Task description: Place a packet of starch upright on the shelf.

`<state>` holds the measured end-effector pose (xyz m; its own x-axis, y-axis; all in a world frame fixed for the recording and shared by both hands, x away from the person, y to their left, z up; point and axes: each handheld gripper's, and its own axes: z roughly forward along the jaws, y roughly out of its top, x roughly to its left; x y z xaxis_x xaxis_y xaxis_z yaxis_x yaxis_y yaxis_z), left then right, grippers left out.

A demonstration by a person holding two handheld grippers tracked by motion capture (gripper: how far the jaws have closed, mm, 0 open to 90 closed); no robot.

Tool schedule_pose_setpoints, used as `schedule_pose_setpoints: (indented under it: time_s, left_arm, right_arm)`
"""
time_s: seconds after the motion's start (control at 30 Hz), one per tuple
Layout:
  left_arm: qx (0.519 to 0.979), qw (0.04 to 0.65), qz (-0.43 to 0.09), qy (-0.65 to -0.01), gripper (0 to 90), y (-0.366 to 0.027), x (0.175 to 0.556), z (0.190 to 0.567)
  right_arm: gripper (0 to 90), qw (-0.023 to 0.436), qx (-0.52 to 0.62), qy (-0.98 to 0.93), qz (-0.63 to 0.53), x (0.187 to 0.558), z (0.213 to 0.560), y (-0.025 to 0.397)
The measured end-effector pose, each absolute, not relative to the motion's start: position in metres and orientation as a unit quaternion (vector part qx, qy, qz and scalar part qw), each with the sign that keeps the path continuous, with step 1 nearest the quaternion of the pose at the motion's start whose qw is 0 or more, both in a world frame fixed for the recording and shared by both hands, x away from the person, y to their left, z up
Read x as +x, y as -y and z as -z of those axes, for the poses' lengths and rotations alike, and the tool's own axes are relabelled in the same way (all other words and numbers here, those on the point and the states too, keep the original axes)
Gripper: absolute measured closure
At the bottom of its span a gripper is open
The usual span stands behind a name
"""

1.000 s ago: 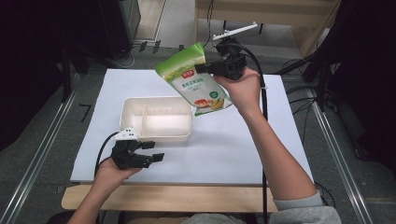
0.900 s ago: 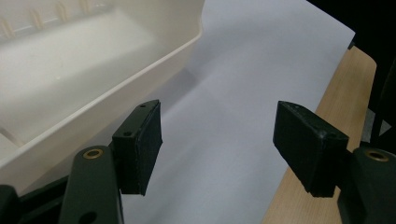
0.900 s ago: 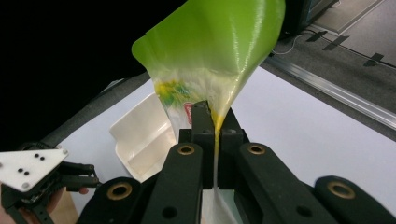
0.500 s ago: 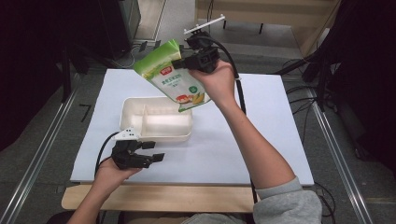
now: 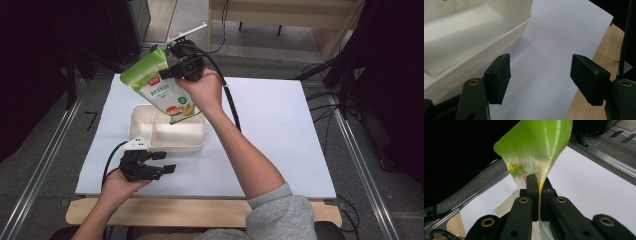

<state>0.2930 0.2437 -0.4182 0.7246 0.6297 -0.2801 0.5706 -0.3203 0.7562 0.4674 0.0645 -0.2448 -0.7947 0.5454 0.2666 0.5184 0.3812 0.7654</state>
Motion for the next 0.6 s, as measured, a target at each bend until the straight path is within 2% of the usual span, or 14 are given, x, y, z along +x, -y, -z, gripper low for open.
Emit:
schedule_pose_setpoints:
  time_s: [0.6]
  left_arm:
    - [0.813,0.45,-0.032,-0.367,33.3,-0.245,0.293,0.418]
  right_arm:
    - [90.0,-0.001,0.333,-0.837,-0.433,0.474,0.305,-0.093]
